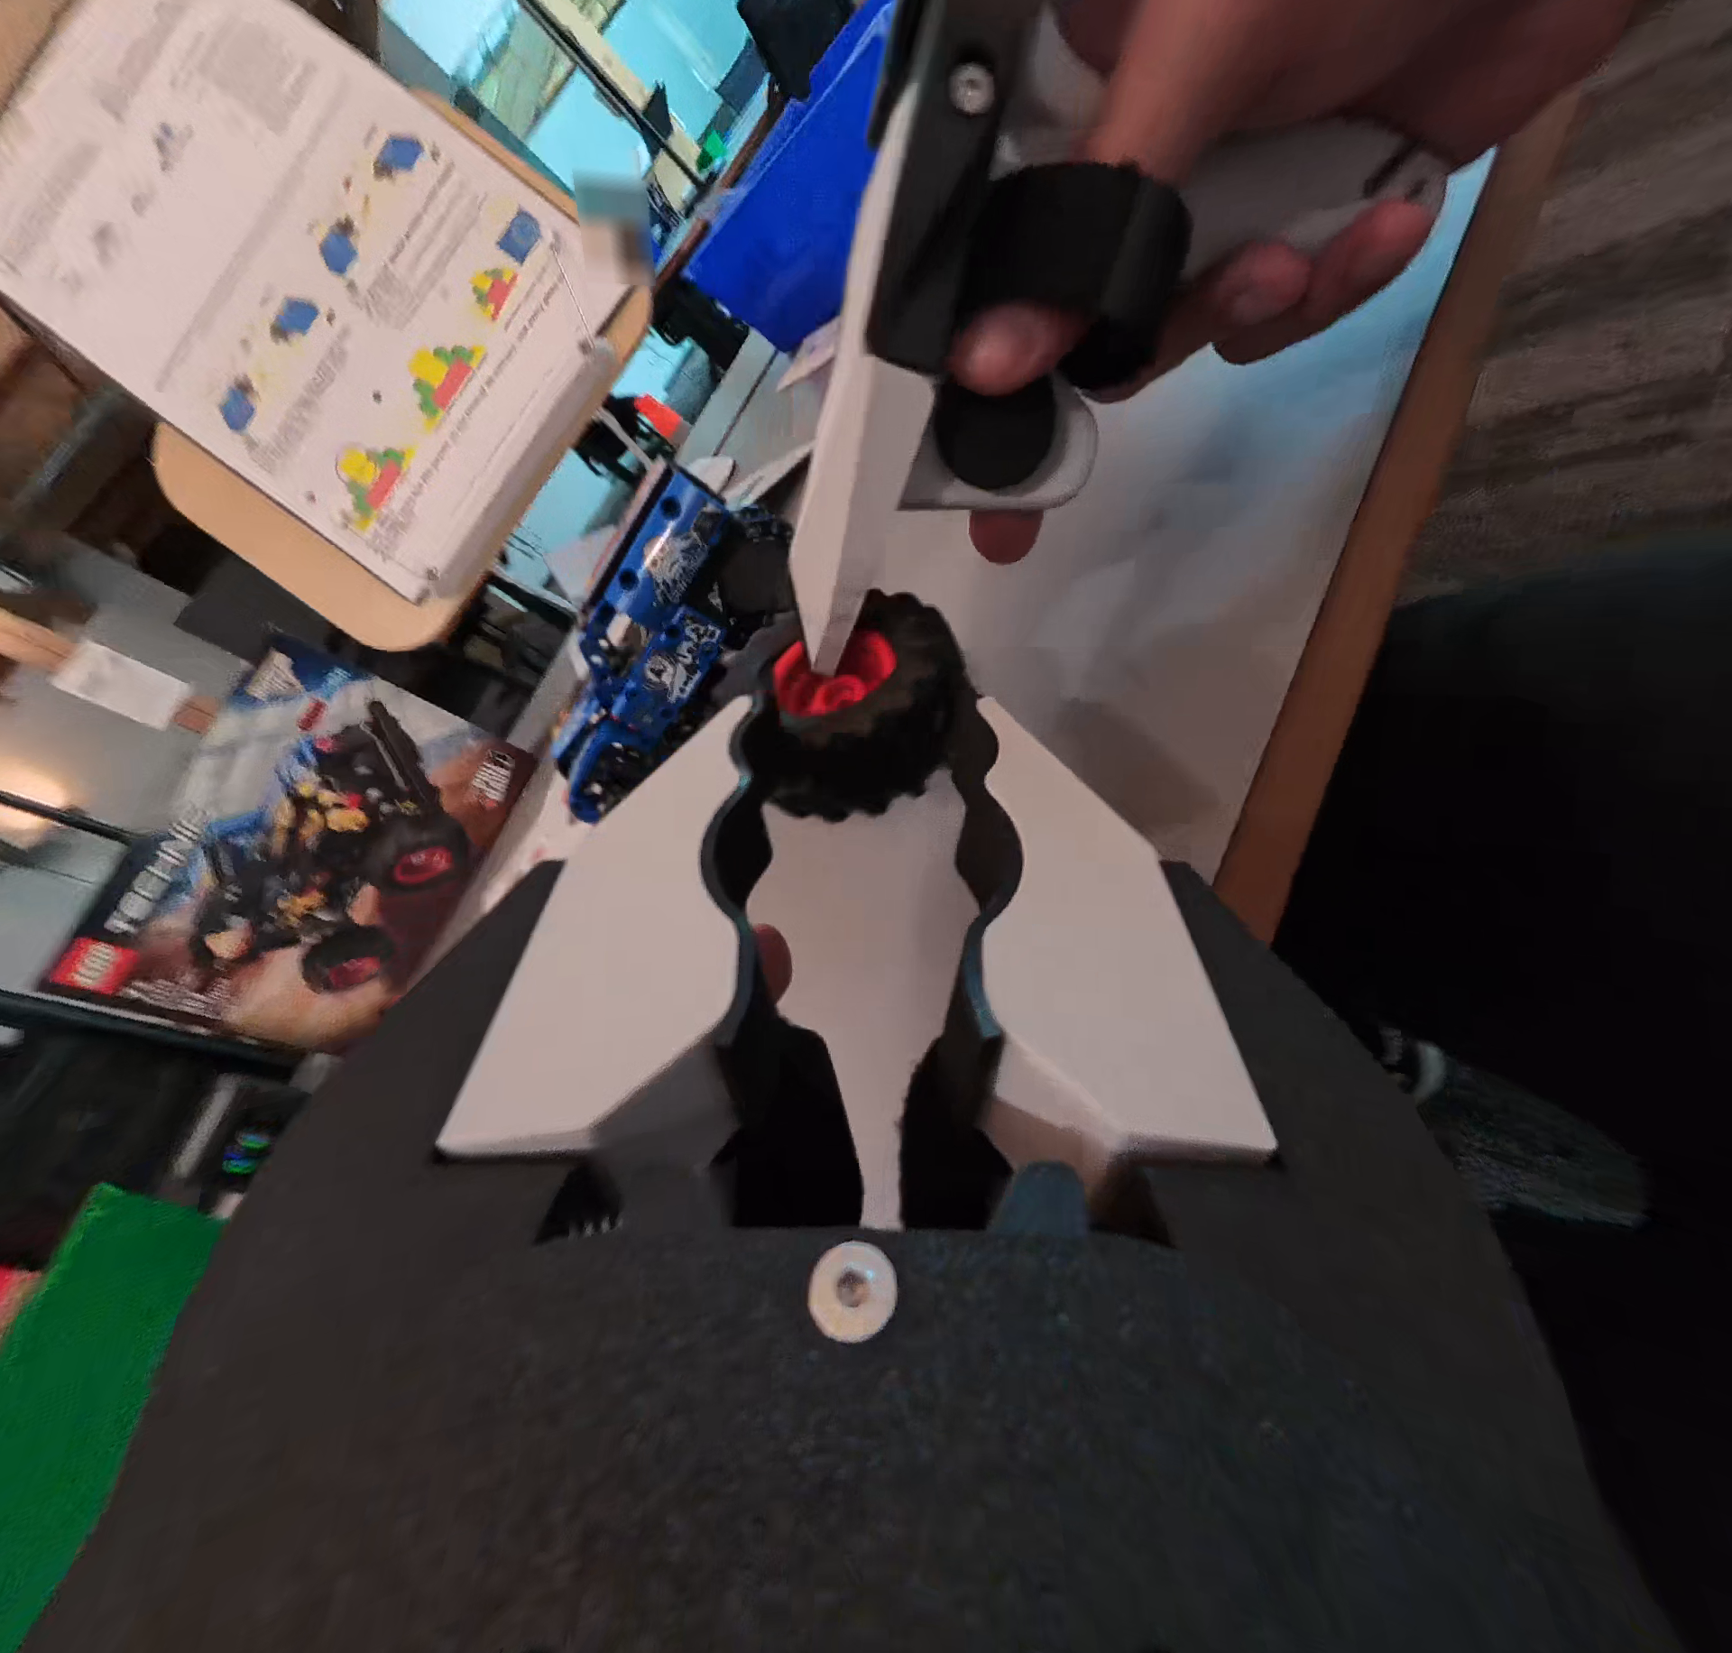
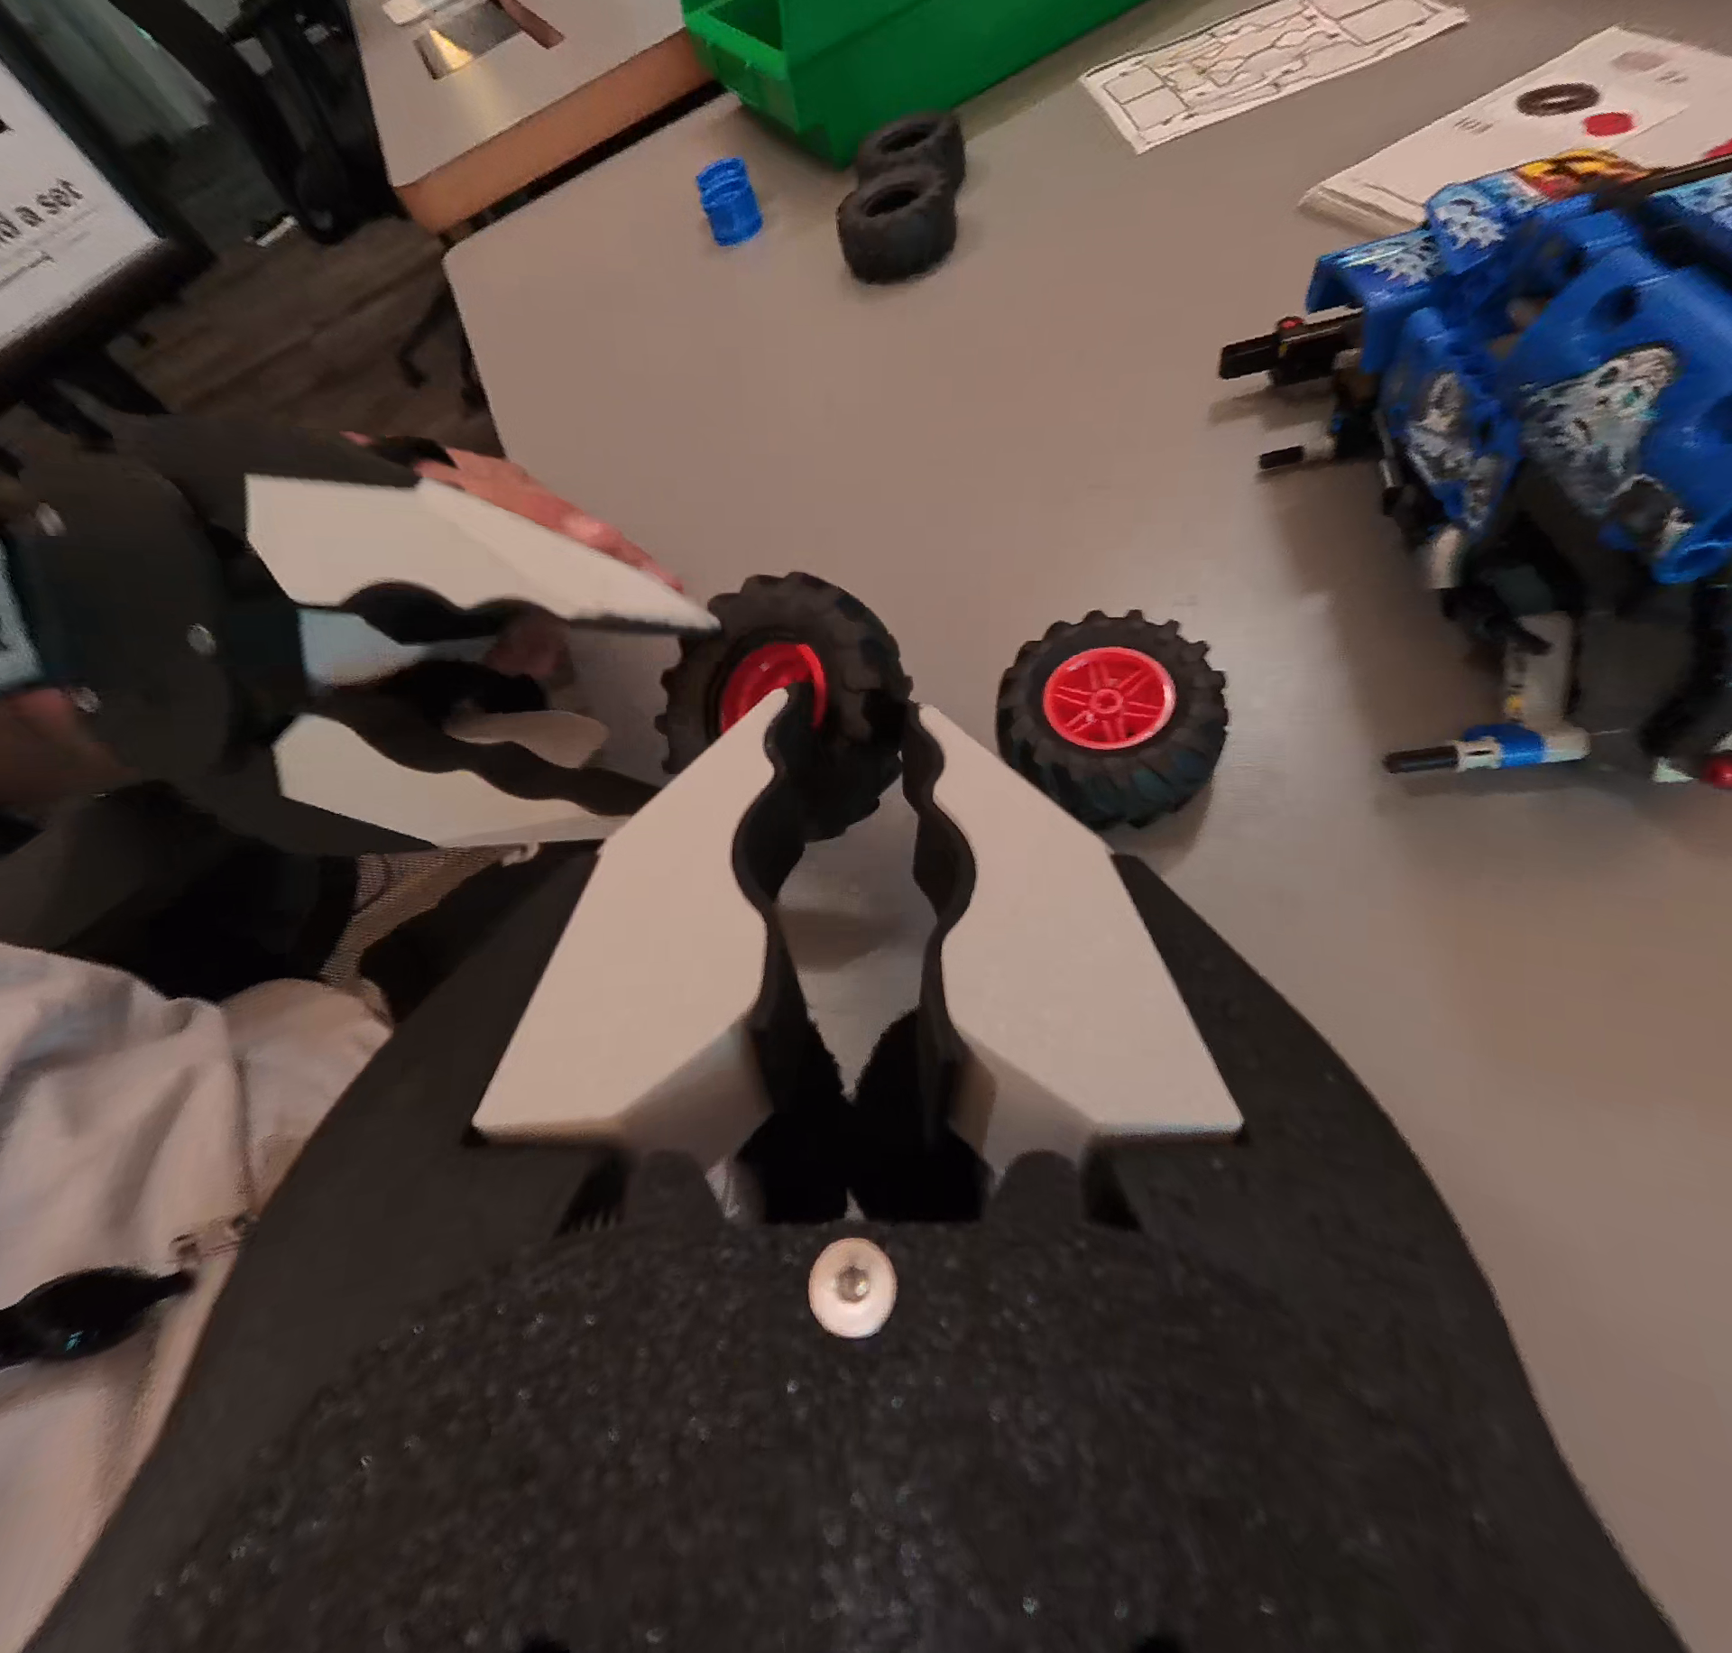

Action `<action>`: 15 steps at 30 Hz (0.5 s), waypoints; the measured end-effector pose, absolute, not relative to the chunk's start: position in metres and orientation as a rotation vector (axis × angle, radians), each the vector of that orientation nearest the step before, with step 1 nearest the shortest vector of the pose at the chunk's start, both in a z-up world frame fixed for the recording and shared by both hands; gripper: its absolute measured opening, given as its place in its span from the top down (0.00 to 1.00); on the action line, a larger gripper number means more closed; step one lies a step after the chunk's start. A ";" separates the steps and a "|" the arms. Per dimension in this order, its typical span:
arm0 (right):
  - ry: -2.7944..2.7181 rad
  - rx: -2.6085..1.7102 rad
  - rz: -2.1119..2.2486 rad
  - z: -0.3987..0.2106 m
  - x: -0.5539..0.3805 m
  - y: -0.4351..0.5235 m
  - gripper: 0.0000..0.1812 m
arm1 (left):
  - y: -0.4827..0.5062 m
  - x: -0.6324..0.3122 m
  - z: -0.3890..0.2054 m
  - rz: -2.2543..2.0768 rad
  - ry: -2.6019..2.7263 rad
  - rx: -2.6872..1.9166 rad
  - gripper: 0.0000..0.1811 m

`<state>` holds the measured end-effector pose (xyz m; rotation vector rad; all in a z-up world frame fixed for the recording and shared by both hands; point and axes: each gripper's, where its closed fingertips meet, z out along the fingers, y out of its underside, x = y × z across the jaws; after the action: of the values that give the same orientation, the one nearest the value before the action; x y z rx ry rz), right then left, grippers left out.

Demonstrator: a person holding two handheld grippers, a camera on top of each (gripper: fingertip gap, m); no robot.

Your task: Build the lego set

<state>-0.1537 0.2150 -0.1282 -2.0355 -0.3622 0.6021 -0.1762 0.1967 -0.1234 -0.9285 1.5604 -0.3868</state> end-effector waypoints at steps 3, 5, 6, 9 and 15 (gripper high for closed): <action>-0.360 -1.979 0.509 -0.121 -0.146 0.218 0.90 | 0.213 -0.179 -0.123 -0.575 1.494 -1.182 0.73; -0.345 -1.913 0.444 -0.113 -0.141 0.219 0.90 | 0.216 -0.176 -0.121 -0.843 1.428 -1.364 0.68; -0.348 -1.864 0.432 -0.106 -0.143 0.217 0.90 | 0.214 -0.172 -0.121 -1.001 1.405 -1.451 0.66; -0.352 -1.763 0.304 -0.096 -0.143 0.217 0.90 | 0.197 -0.161 -0.110 -1.416 1.345 -1.543 0.67; -0.409 -1.693 0.145 -0.090 -0.130 0.211 0.90 | 0.205 -0.146 -0.105 -1.407 1.359 -1.529 0.84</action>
<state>-0.1299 0.2115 -0.0905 -1.6934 -0.4092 0.1448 -0.1461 0.2046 -0.1047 -1.5291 1.3588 -1.4071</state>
